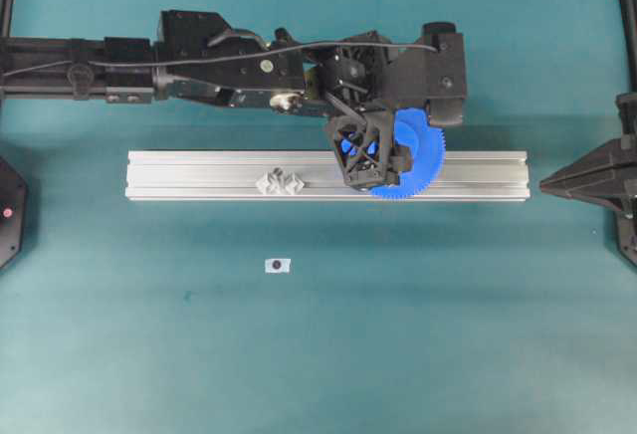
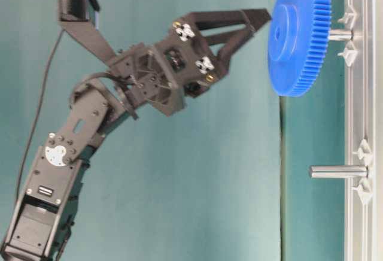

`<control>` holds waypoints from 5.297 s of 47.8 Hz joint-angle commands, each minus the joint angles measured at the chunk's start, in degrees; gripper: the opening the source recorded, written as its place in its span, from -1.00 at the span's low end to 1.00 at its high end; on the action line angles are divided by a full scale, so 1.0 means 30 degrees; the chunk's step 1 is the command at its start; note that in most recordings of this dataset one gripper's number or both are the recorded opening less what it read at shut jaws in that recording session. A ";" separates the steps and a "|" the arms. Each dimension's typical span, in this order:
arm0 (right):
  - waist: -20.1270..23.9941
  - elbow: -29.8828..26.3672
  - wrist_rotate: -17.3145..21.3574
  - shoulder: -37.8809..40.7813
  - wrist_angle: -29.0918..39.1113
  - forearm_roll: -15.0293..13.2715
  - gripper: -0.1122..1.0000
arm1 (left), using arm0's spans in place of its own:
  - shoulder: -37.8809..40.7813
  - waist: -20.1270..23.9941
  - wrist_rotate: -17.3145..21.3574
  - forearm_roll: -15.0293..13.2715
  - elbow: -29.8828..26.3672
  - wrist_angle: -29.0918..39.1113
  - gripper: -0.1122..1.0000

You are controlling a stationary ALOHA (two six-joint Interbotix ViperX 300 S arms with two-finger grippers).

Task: Find the location of the shaft and insert the large gear.
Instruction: 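Align the gear's center hole above the shaft with the left gripper, then lower the blue gear down onto the shaft, then open the left gripper and pull it back from the gear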

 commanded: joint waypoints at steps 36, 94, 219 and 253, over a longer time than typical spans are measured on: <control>-0.0029 -0.0234 0.0176 0.0146 -0.0146 0.0029 -0.75 | -0.0293 0.1084 0.0059 0.0029 0.0410 0.0498 0.66; -0.0059 -0.0029 0.0381 0.0146 -0.0293 0.0029 -0.75 | -0.0293 -0.0176 -0.0322 0.0029 -0.0088 0.0674 0.66; -0.0029 0.0088 0.1172 0.0117 -0.0293 -0.0059 -0.75 | -0.7266 -0.1143 -0.1963 0.0029 0.6328 -0.3604 0.72; -0.0059 0.0059 0.1172 0.0117 -0.0293 -0.0059 -0.75 | -1.0078 -0.1318 -0.1963 0.0029 1.0576 -0.7354 0.72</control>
